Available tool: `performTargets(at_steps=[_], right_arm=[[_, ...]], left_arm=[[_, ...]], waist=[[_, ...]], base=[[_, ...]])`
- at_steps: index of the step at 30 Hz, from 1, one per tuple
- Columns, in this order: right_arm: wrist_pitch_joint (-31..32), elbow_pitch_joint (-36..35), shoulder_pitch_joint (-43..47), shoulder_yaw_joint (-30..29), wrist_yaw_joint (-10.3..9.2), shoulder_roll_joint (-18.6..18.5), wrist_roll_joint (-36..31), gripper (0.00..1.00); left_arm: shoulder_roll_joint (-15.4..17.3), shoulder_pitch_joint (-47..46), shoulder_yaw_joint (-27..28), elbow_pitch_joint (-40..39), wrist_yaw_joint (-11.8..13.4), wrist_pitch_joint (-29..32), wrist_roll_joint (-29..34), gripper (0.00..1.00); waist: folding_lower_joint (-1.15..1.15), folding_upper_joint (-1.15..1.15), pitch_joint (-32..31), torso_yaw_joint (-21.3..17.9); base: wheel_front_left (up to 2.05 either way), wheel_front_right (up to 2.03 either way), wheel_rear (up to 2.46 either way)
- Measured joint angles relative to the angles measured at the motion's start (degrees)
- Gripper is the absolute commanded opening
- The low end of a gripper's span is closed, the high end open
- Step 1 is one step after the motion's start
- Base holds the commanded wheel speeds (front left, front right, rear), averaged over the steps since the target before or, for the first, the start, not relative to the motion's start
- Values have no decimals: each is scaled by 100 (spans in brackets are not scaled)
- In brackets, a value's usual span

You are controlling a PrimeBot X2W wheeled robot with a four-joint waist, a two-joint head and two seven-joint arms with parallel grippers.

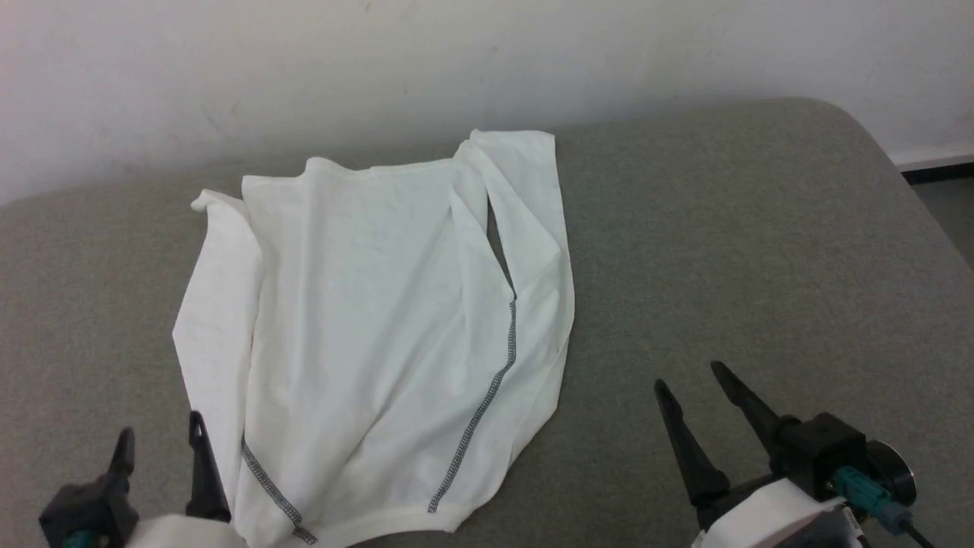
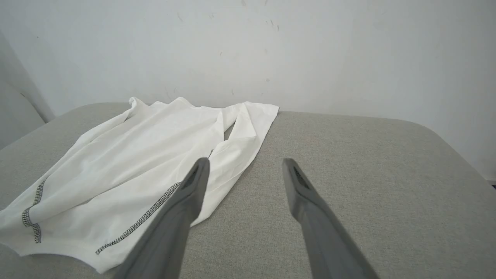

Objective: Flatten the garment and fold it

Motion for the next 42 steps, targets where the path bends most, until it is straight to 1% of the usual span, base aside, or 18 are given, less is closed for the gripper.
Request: performTargets(at_steps=[3,7,11,15,17,20,24,28,33,37,42], right_arm=[[-77,27,-133,-38,-1,7,91,100],[-212,96,-503,-89,0,10,186,100],[-271,190,-875,-127,-1,10,227,100],[-354,256,-1194,-133,0,9,275,100],[-400,260,-1322,-107,0,9,299,100],[-460,256,-1483,-38,0,9,323,100],[-563,209,-1663,67,0,10,365,100],[-665,109,-1828,221,0,13,376,100],[-779,3,-1866,316,0,12,414,100],[-862,-12,-1873,383,0,14,414,100],[-959,-7,-1864,360,0,12,414,100]], left_arm=[[234,-350,34,-66,-193,175,-9,100],[493,-1201,68,132,-483,446,-67,100],[657,-2249,94,573,-791,753,-233,100],[847,-3444,23,1255,-1189,1171,-346,100],[958,-4067,-52,1635,-1426,1462,-431,100],[1147,-4877,-159,2168,-1689,1981,-481,100],[1445,-5717,-190,2789,-1867,2819,-584,100],[1906,-6304,-178,3270,-2016,3790,-669,100],[2294,-6576,-81,3599,-1985,4907,-917,100],[2557,-6576,80,3743,-1751,5482,-1021,100],[2797,-6312,370,3723,-1399,5854,-1221,100]], waist=[[0,0,92,-42],[0,0,306,-91],[1,0,622,-151],[1,0,998,-216],[1,0,1201,-254],[2,0,1511,-328],[2,0,1919,-464],[1,0,2288,-660],[1,0,2677,-965],[1,0,2945,-1216],[-1,0,3221,-1502]], base=[[0,0,0],[0,0,0],[0,0,0],[0,0,0],[0,0,0],[0,0,0],[0,0,0],[0,0,0],[0,0,0],[0,0,0],[0,0,0]])
